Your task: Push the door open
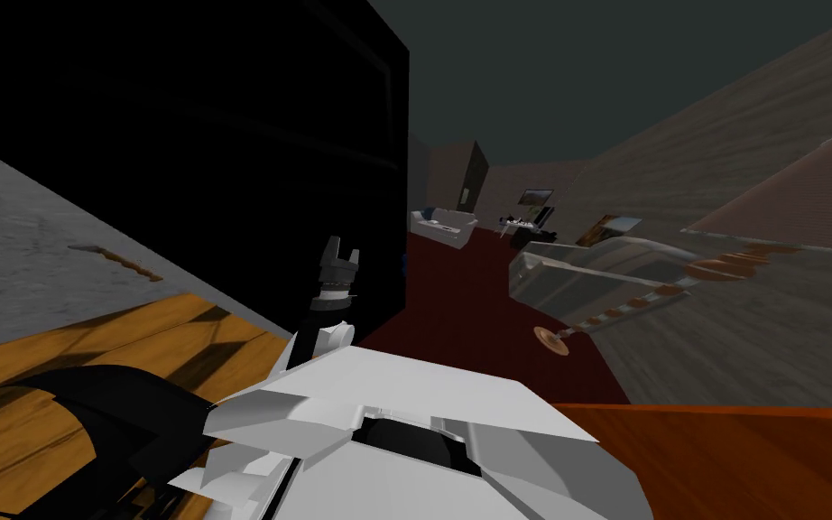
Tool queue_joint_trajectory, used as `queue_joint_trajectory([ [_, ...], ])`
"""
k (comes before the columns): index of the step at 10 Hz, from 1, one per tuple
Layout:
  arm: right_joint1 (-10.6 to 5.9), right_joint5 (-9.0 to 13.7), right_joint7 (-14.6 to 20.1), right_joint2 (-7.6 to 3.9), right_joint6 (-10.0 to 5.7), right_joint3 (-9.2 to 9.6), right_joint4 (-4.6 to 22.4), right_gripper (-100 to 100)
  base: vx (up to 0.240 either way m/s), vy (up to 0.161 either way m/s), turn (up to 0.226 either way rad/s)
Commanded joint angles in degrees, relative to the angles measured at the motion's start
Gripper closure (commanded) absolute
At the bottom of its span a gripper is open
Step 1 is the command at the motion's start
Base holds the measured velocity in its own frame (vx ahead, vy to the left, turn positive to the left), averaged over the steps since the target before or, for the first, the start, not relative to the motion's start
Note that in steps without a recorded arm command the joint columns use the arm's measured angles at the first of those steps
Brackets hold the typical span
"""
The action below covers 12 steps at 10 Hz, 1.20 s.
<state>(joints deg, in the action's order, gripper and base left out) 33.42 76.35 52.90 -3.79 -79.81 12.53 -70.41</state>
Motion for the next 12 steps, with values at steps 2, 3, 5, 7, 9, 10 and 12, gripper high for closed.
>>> queue_joint_trajectory([
  [2,0.45,2.5,0.3,-0.04,-1.9,-2.26,0.7,100,0.184,-0.196,-0.058],
  [3,0.64,3.4,0.3,0.14,-2.36,-2.86,0.7,100,0.177,-0.214,-0.074],
  [5,1.0,5.1,0.4,0.64,-3.22,-4.0,0.6,100,0.19,-0.184,-0.063],
  [7,1.32,6.5,0.5,1.25,-3.97,-4.99,0.6,100,0.168,-0.19,-0.047],
  [9,1.56,7.6,0.5,1.87,-4.57,-5.76,0.5,100,0.148,-0.173,-0.058],
  [10,1.69,8.2,0.6,2.26,-4.87,-6.17,0.5,100,0.108,-0.209,-0.043],
  [12,1.65,9.4,0.8,1.47,-5.32,-6.4,0.8,100,0.048,-0.117,-0.016],
])
